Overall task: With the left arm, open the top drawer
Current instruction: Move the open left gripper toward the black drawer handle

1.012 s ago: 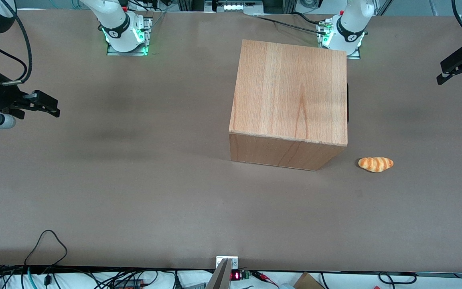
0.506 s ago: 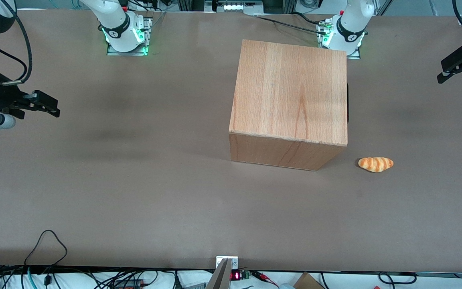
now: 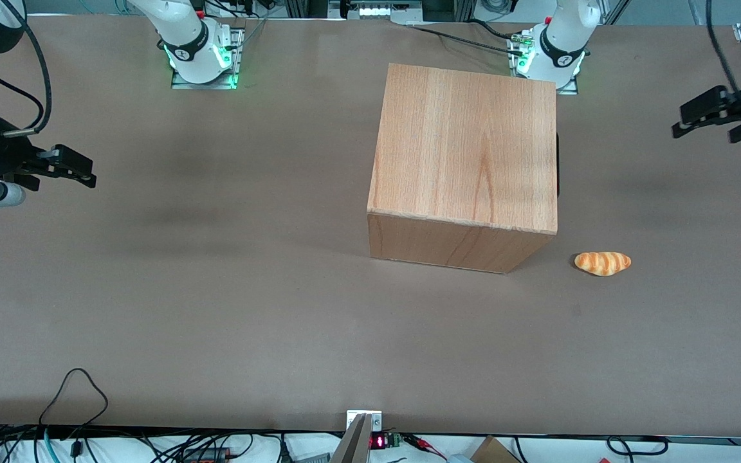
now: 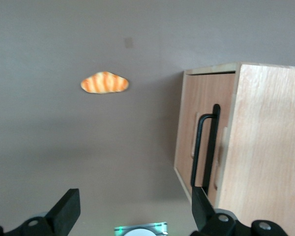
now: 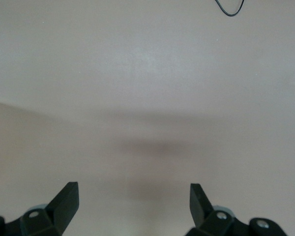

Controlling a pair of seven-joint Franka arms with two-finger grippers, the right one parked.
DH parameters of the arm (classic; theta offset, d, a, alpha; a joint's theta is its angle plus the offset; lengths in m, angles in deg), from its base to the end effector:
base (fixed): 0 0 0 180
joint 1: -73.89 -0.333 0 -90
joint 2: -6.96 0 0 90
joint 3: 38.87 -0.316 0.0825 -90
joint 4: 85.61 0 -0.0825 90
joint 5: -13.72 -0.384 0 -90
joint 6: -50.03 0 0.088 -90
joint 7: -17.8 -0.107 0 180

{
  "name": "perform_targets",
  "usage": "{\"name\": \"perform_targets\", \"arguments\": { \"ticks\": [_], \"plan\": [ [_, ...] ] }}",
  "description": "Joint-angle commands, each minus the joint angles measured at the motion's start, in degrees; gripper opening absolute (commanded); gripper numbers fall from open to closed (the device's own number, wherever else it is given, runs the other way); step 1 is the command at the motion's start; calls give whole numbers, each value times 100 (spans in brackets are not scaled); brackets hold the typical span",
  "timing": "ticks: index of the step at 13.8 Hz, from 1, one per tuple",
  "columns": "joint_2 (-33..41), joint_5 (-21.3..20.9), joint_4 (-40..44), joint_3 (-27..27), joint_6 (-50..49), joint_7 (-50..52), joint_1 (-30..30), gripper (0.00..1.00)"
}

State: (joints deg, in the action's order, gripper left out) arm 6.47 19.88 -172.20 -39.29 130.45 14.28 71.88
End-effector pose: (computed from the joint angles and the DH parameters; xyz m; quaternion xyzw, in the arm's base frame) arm 0.5395 0.0100 0.6344 0.9968 -0.0153 -0.0552 0.0563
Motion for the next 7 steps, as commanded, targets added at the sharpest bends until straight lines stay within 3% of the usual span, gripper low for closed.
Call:
{"name": "perform_targets", "arguments": {
  "ticks": [1,7],
  "plan": [
    [-48,227,-208,15,8,53,-18,100],
    [-39,465,-1069,199,508,36,26,100]
  ]
}}
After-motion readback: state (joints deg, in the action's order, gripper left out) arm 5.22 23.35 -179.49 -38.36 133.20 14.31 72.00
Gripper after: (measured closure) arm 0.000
